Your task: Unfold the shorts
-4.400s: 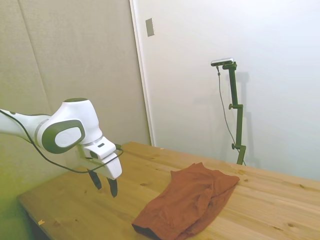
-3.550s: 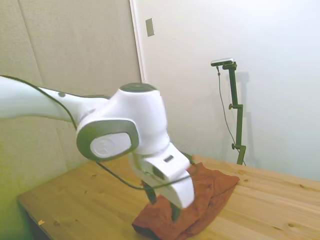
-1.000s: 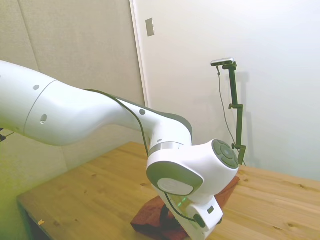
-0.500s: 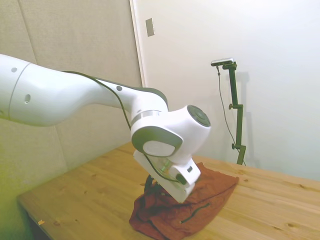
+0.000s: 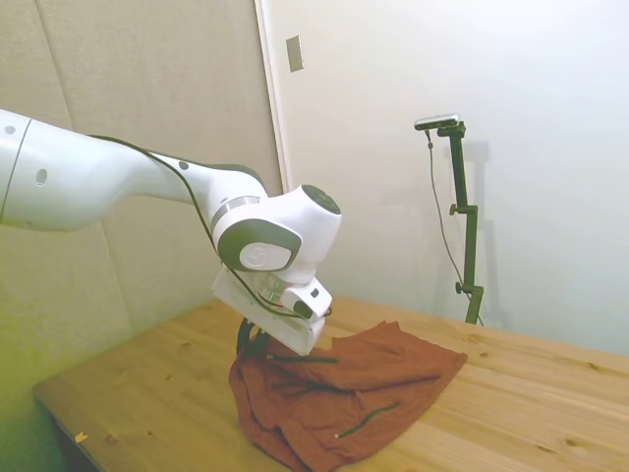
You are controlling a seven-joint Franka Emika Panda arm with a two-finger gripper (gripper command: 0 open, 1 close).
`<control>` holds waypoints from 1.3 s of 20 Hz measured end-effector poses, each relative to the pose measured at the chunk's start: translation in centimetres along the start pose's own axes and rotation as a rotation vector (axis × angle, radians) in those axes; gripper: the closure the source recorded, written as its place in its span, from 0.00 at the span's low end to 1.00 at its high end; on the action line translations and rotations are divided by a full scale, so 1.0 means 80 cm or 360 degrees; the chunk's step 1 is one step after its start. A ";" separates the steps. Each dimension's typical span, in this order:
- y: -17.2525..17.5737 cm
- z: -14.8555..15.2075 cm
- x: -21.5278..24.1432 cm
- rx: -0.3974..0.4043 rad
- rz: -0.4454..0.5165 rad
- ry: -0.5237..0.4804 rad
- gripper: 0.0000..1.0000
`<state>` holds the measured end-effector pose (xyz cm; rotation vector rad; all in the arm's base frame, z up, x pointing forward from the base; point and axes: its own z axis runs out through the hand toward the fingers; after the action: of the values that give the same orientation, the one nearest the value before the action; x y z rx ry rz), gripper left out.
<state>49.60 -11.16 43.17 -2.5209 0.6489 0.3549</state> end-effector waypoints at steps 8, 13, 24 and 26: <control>-0.006 0.004 -0.005 -0.0033 -0.0023 -0.0004 0.00; -0.024 -0.019 -0.013 -0.0041 0.0020 0.0128 0.00; 0.084 -0.139 0.147 -0.0008 0.0712 0.0825 0.00; 0.100 -0.147 0.176 0.0016 0.0864 0.0911 0.00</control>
<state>58.89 -28.79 44.58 -2.3968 1.5546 -0.2085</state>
